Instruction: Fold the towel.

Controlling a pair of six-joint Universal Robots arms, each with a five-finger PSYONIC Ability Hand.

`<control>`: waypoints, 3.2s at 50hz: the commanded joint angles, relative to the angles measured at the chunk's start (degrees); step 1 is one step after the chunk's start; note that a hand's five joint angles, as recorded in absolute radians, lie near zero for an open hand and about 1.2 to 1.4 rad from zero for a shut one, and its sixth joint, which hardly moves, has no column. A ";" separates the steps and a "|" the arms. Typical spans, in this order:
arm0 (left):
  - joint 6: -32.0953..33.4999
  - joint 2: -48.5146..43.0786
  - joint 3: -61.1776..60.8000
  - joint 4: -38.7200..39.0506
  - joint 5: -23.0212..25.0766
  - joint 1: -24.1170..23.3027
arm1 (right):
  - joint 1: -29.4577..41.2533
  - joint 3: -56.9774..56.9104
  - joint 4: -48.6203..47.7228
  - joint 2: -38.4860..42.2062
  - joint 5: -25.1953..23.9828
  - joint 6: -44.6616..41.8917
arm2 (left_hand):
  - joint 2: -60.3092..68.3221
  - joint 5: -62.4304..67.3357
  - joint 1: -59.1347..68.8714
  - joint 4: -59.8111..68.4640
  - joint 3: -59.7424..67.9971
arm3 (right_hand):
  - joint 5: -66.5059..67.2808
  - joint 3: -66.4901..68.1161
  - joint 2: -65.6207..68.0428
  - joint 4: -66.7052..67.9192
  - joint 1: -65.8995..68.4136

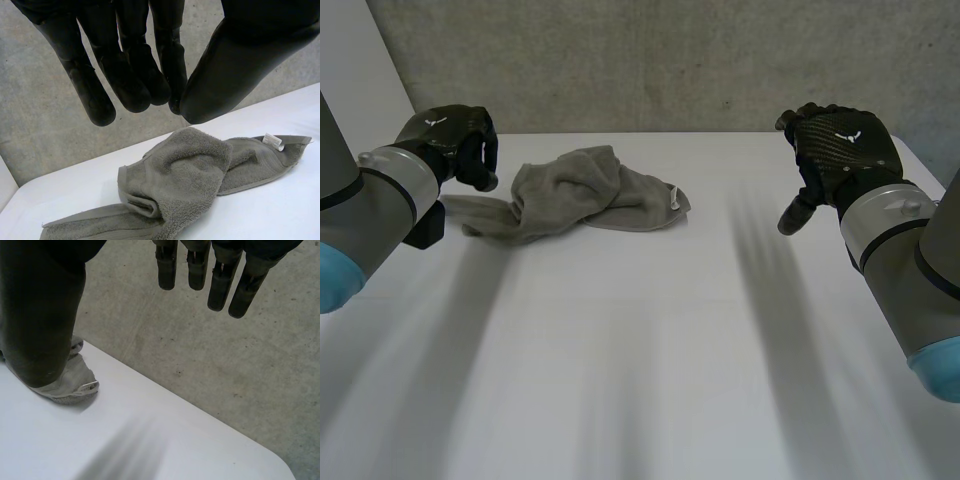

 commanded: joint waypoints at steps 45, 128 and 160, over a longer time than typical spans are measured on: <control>11.68 -33.31 16.94 18.07 0.81 1.59 | -0.09 0.89 -0.18 4.32 -0.57 -3.23 | -63.22 -59.09 -59.07 -63.86 -63.03 | -3.56 -4.26 -4.48 -4.93 -3.34; 2.92 3.67 -33.49 20.98 19.63 -5.60 | 1.76 -7.71 11.58 16.70 -21.11 -18.18 | -63.89 -59.76 -59.75 -64.54 -63.70 | 0.88 0.19 -0.04 -0.49 1.11; -10.34 -11.54 -22.51 15.63 6.79 -17.83 | 1.93 -4.65 14.85 18.56 -23.86 -20.02 | -57.33 -53.20 -53.19 -57.98 -57.14 | 53.71 53.02 52.79 52.34 53.94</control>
